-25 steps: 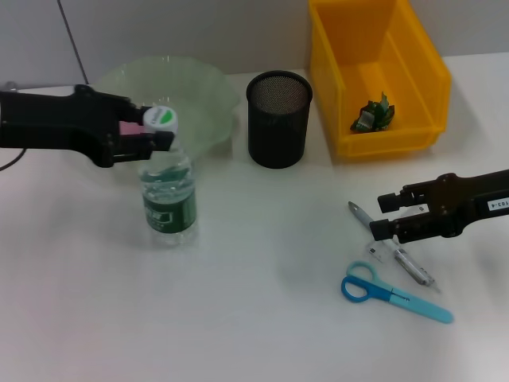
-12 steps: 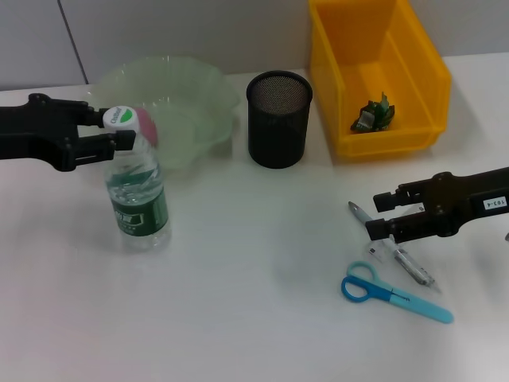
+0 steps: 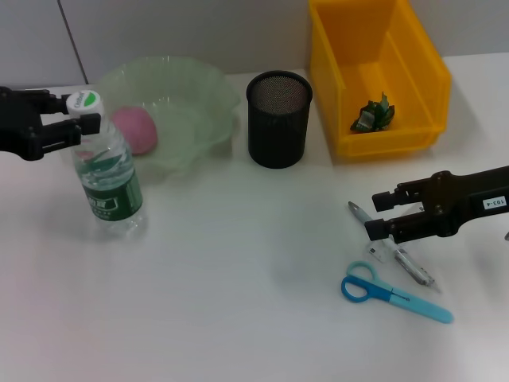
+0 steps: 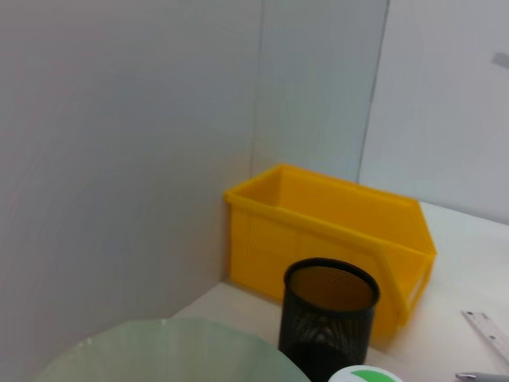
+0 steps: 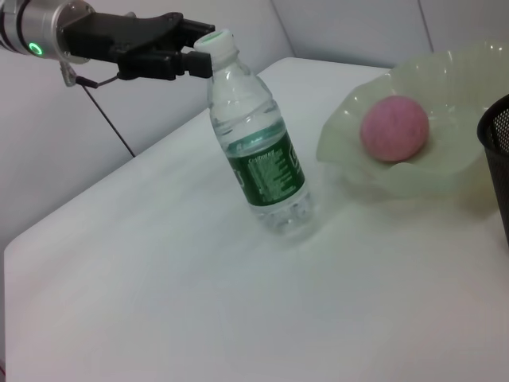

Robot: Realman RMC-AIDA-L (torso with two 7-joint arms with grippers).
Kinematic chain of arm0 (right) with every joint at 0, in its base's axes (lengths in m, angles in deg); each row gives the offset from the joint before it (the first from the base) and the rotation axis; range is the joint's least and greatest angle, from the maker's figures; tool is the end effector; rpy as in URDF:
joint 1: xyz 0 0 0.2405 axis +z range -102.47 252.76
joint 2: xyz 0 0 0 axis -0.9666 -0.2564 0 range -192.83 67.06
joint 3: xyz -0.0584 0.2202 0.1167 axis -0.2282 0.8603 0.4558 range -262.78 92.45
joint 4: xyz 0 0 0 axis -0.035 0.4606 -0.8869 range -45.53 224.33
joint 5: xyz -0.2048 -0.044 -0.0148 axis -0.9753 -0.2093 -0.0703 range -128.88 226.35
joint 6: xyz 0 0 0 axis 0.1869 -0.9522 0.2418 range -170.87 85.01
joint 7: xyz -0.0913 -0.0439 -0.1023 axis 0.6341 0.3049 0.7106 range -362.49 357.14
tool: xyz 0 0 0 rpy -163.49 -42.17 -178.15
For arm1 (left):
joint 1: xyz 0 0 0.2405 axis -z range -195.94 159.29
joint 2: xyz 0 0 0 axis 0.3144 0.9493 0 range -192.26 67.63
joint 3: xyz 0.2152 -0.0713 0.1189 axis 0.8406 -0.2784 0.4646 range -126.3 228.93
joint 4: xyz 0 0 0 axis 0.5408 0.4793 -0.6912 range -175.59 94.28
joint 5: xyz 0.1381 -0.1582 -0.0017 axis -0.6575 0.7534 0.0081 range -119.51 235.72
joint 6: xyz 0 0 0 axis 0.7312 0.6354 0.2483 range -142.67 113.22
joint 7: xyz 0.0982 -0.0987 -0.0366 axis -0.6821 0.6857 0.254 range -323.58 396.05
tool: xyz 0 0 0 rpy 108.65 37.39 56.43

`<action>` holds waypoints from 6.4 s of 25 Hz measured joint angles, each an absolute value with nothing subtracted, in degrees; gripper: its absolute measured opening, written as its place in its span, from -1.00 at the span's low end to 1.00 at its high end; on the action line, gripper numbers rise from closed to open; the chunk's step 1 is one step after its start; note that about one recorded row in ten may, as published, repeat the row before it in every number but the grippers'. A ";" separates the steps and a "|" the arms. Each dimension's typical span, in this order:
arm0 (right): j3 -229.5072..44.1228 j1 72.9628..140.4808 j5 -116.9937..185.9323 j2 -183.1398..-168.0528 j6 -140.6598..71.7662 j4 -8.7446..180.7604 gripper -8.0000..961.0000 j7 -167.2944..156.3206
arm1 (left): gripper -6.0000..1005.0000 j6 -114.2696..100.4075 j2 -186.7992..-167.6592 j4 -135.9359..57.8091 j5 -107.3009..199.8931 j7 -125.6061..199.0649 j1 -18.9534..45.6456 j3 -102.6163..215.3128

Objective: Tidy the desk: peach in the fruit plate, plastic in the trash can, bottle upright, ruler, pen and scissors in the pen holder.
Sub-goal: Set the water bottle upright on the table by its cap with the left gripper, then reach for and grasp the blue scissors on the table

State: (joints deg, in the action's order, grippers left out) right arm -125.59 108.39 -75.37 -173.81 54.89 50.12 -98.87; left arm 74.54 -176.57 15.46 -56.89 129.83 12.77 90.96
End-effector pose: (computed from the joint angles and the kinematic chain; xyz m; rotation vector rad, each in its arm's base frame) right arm 0.2749 0.3333 0.0485 -2.8603 0.9158 0.4436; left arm -0.2420 0.3690 0.0898 -2.5941 -0.5334 -0.5248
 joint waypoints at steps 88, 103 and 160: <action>-125.59 108.37 -75.26 -173.80 55.16 50.29 0.51 -99.34 | 0.19 66.55 -177.98 8.41 -54.80 118.76 11.73 87.26; -125.59 108.37 -75.12 -173.95 55.25 50.38 0.51 -99.39 | 0.59 66.59 -177.73 8.39 -54.65 118.76 11.71 87.29; -125.25 112.64 -74.72 -173.31 52.25 49.75 0.51 -103.96 | 0.58 77.29 -180.83 -9.45 -50.39 105.93 8.68 99.67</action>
State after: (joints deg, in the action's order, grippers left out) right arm -125.25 112.64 -74.72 -173.31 52.25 49.75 -103.96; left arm 77.29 -180.83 -9.45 -50.39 105.93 8.68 99.67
